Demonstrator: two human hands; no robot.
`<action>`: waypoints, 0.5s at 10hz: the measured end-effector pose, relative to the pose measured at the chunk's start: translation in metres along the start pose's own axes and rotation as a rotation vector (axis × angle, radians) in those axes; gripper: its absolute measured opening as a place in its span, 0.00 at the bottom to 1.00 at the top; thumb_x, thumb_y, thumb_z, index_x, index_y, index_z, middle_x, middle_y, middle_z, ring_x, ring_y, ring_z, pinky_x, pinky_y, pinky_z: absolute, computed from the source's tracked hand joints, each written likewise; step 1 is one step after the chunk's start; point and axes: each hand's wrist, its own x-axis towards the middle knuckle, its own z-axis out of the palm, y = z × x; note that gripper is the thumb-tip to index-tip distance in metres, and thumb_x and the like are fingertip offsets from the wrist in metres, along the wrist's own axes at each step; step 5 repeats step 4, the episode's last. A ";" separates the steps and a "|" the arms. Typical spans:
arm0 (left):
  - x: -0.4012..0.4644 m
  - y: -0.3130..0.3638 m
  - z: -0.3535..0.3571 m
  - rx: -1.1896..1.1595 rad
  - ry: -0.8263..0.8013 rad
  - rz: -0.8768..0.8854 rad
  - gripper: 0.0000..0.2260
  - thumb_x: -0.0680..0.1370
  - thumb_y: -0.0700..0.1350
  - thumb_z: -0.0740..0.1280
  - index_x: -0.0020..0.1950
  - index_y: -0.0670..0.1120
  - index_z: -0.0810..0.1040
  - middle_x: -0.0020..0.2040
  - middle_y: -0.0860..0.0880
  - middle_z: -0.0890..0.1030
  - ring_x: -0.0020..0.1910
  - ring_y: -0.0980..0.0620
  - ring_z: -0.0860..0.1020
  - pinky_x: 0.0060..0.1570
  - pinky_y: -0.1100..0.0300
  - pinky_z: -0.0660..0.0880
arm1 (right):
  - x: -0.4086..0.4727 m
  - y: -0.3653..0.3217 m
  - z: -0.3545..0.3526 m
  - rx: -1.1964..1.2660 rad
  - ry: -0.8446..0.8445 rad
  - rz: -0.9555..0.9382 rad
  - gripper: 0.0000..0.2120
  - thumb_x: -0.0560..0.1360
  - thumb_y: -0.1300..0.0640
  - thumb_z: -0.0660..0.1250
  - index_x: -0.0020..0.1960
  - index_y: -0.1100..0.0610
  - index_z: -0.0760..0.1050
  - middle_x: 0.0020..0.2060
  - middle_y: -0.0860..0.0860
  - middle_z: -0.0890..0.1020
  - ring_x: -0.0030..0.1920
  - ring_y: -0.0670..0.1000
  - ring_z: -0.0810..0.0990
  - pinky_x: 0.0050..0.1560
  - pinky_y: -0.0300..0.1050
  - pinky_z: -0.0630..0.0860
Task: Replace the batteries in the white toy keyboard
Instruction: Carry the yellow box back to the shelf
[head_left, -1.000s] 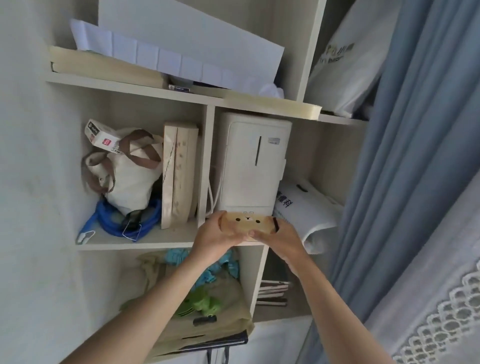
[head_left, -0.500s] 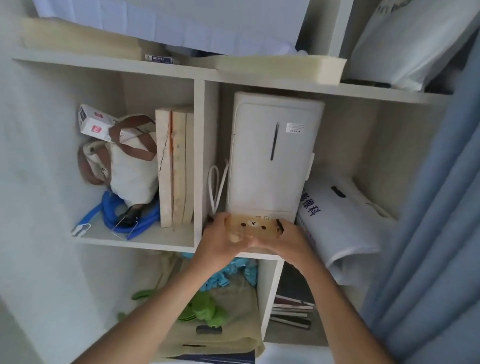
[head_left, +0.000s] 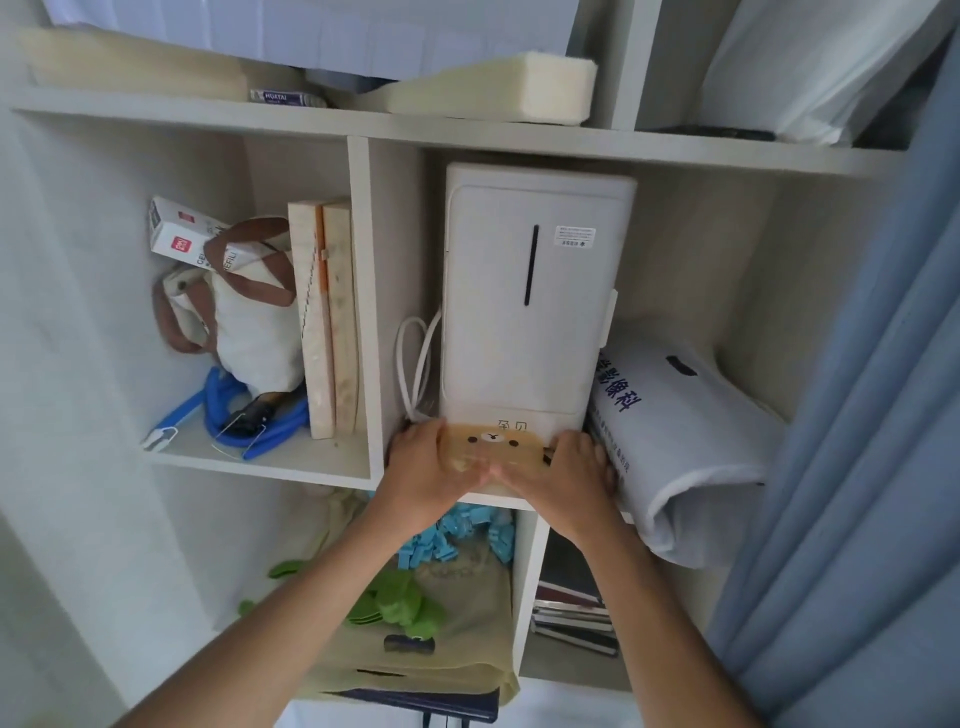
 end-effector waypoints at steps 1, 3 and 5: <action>-0.002 0.002 0.001 -0.014 0.002 -0.010 0.27 0.59 0.71 0.74 0.49 0.56 0.77 0.46 0.58 0.83 0.47 0.58 0.81 0.52 0.52 0.81 | -0.002 0.002 0.000 0.021 0.019 -0.015 0.43 0.60 0.24 0.66 0.61 0.55 0.68 0.61 0.52 0.73 0.64 0.54 0.69 0.64 0.50 0.68; -0.013 0.013 -0.003 -0.016 0.004 0.013 0.26 0.59 0.66 0.74 0.52 0.55 0.77 0.47 0.58 0.83 0.48 0.58 0.82 0.53 0.54 0.81 | -0.009 0.002 -0.001 0.215 0.014 -0.042 0.45 0.63 0.31 0.72 0.70 0.57 0.66 0.65 0.52 0.71 0.67 0.53 0.71 0.68 0.49 0.71; -0.027 0.026 -0.014 -0.083 0.029 0.069 0.15 0.68 0.52 0.77 0.52 0.52 0.80 0.45 0.56 0.84 0.46 0.61 0.82 0.48 0.59 0.80 | -0.017 -0.004 -0.004 0.365 0.042 -0.073 0.44 0.65 0.36 0.68 0.75 0.57 0.65 0.70 0.54 0.70 0.70 0.55 0.71 0.70 0.54 0.70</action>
